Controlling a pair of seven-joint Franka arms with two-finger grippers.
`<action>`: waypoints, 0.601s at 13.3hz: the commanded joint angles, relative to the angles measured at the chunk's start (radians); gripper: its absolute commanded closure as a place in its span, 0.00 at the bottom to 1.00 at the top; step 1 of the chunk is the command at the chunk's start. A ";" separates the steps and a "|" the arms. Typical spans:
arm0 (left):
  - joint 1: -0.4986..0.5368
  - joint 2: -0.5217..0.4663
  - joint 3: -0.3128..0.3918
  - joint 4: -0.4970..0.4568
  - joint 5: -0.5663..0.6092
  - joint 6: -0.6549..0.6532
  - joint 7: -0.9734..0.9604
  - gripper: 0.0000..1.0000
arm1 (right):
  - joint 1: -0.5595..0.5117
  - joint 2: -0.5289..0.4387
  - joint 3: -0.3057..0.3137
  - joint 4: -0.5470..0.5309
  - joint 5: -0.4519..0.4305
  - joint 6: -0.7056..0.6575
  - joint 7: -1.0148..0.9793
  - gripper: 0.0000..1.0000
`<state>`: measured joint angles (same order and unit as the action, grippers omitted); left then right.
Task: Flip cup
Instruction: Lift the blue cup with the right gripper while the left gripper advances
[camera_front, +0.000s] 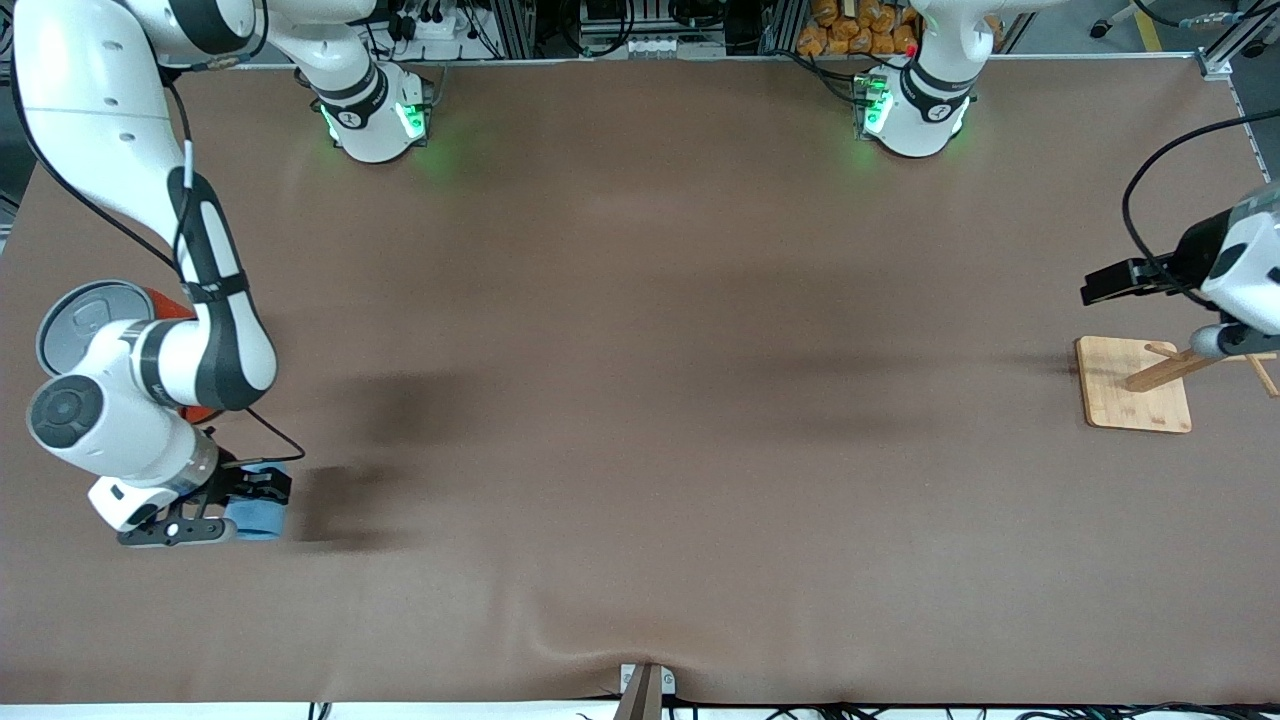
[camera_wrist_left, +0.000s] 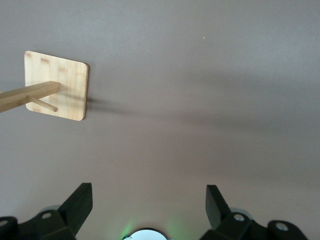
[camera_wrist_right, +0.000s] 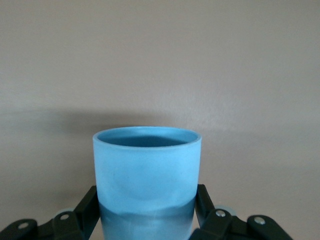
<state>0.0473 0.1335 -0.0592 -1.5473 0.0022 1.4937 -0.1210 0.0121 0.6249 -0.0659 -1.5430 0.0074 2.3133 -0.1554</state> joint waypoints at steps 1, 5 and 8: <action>0.005 -0.008 -0.008 -0.014 -0.097 0.000 0.015 0.00 | 0.015 -0.053 0.023 0.007 0.013 -0.023 -0.056 0.42; 0.095 0.000 -0.002 -0.074 -0.320 -0.003 0.095 0.00 | 0.038 -0.048 0.115 0.058 0.005 -0.077 -0.224 0.42; 0.135 0.055 -0.002 -0.073 -0.355 0.011 0.096 0.00 | 0.132 -0.040 0.117 0.058 0.003 -0.075 -0.382 0.42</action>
<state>0.1666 0.1611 -0.0561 -1.6191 -0.3156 1.4945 -0.0373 0.0960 0.5810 0.0556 -1.4966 0.0064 2.2497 -0.4424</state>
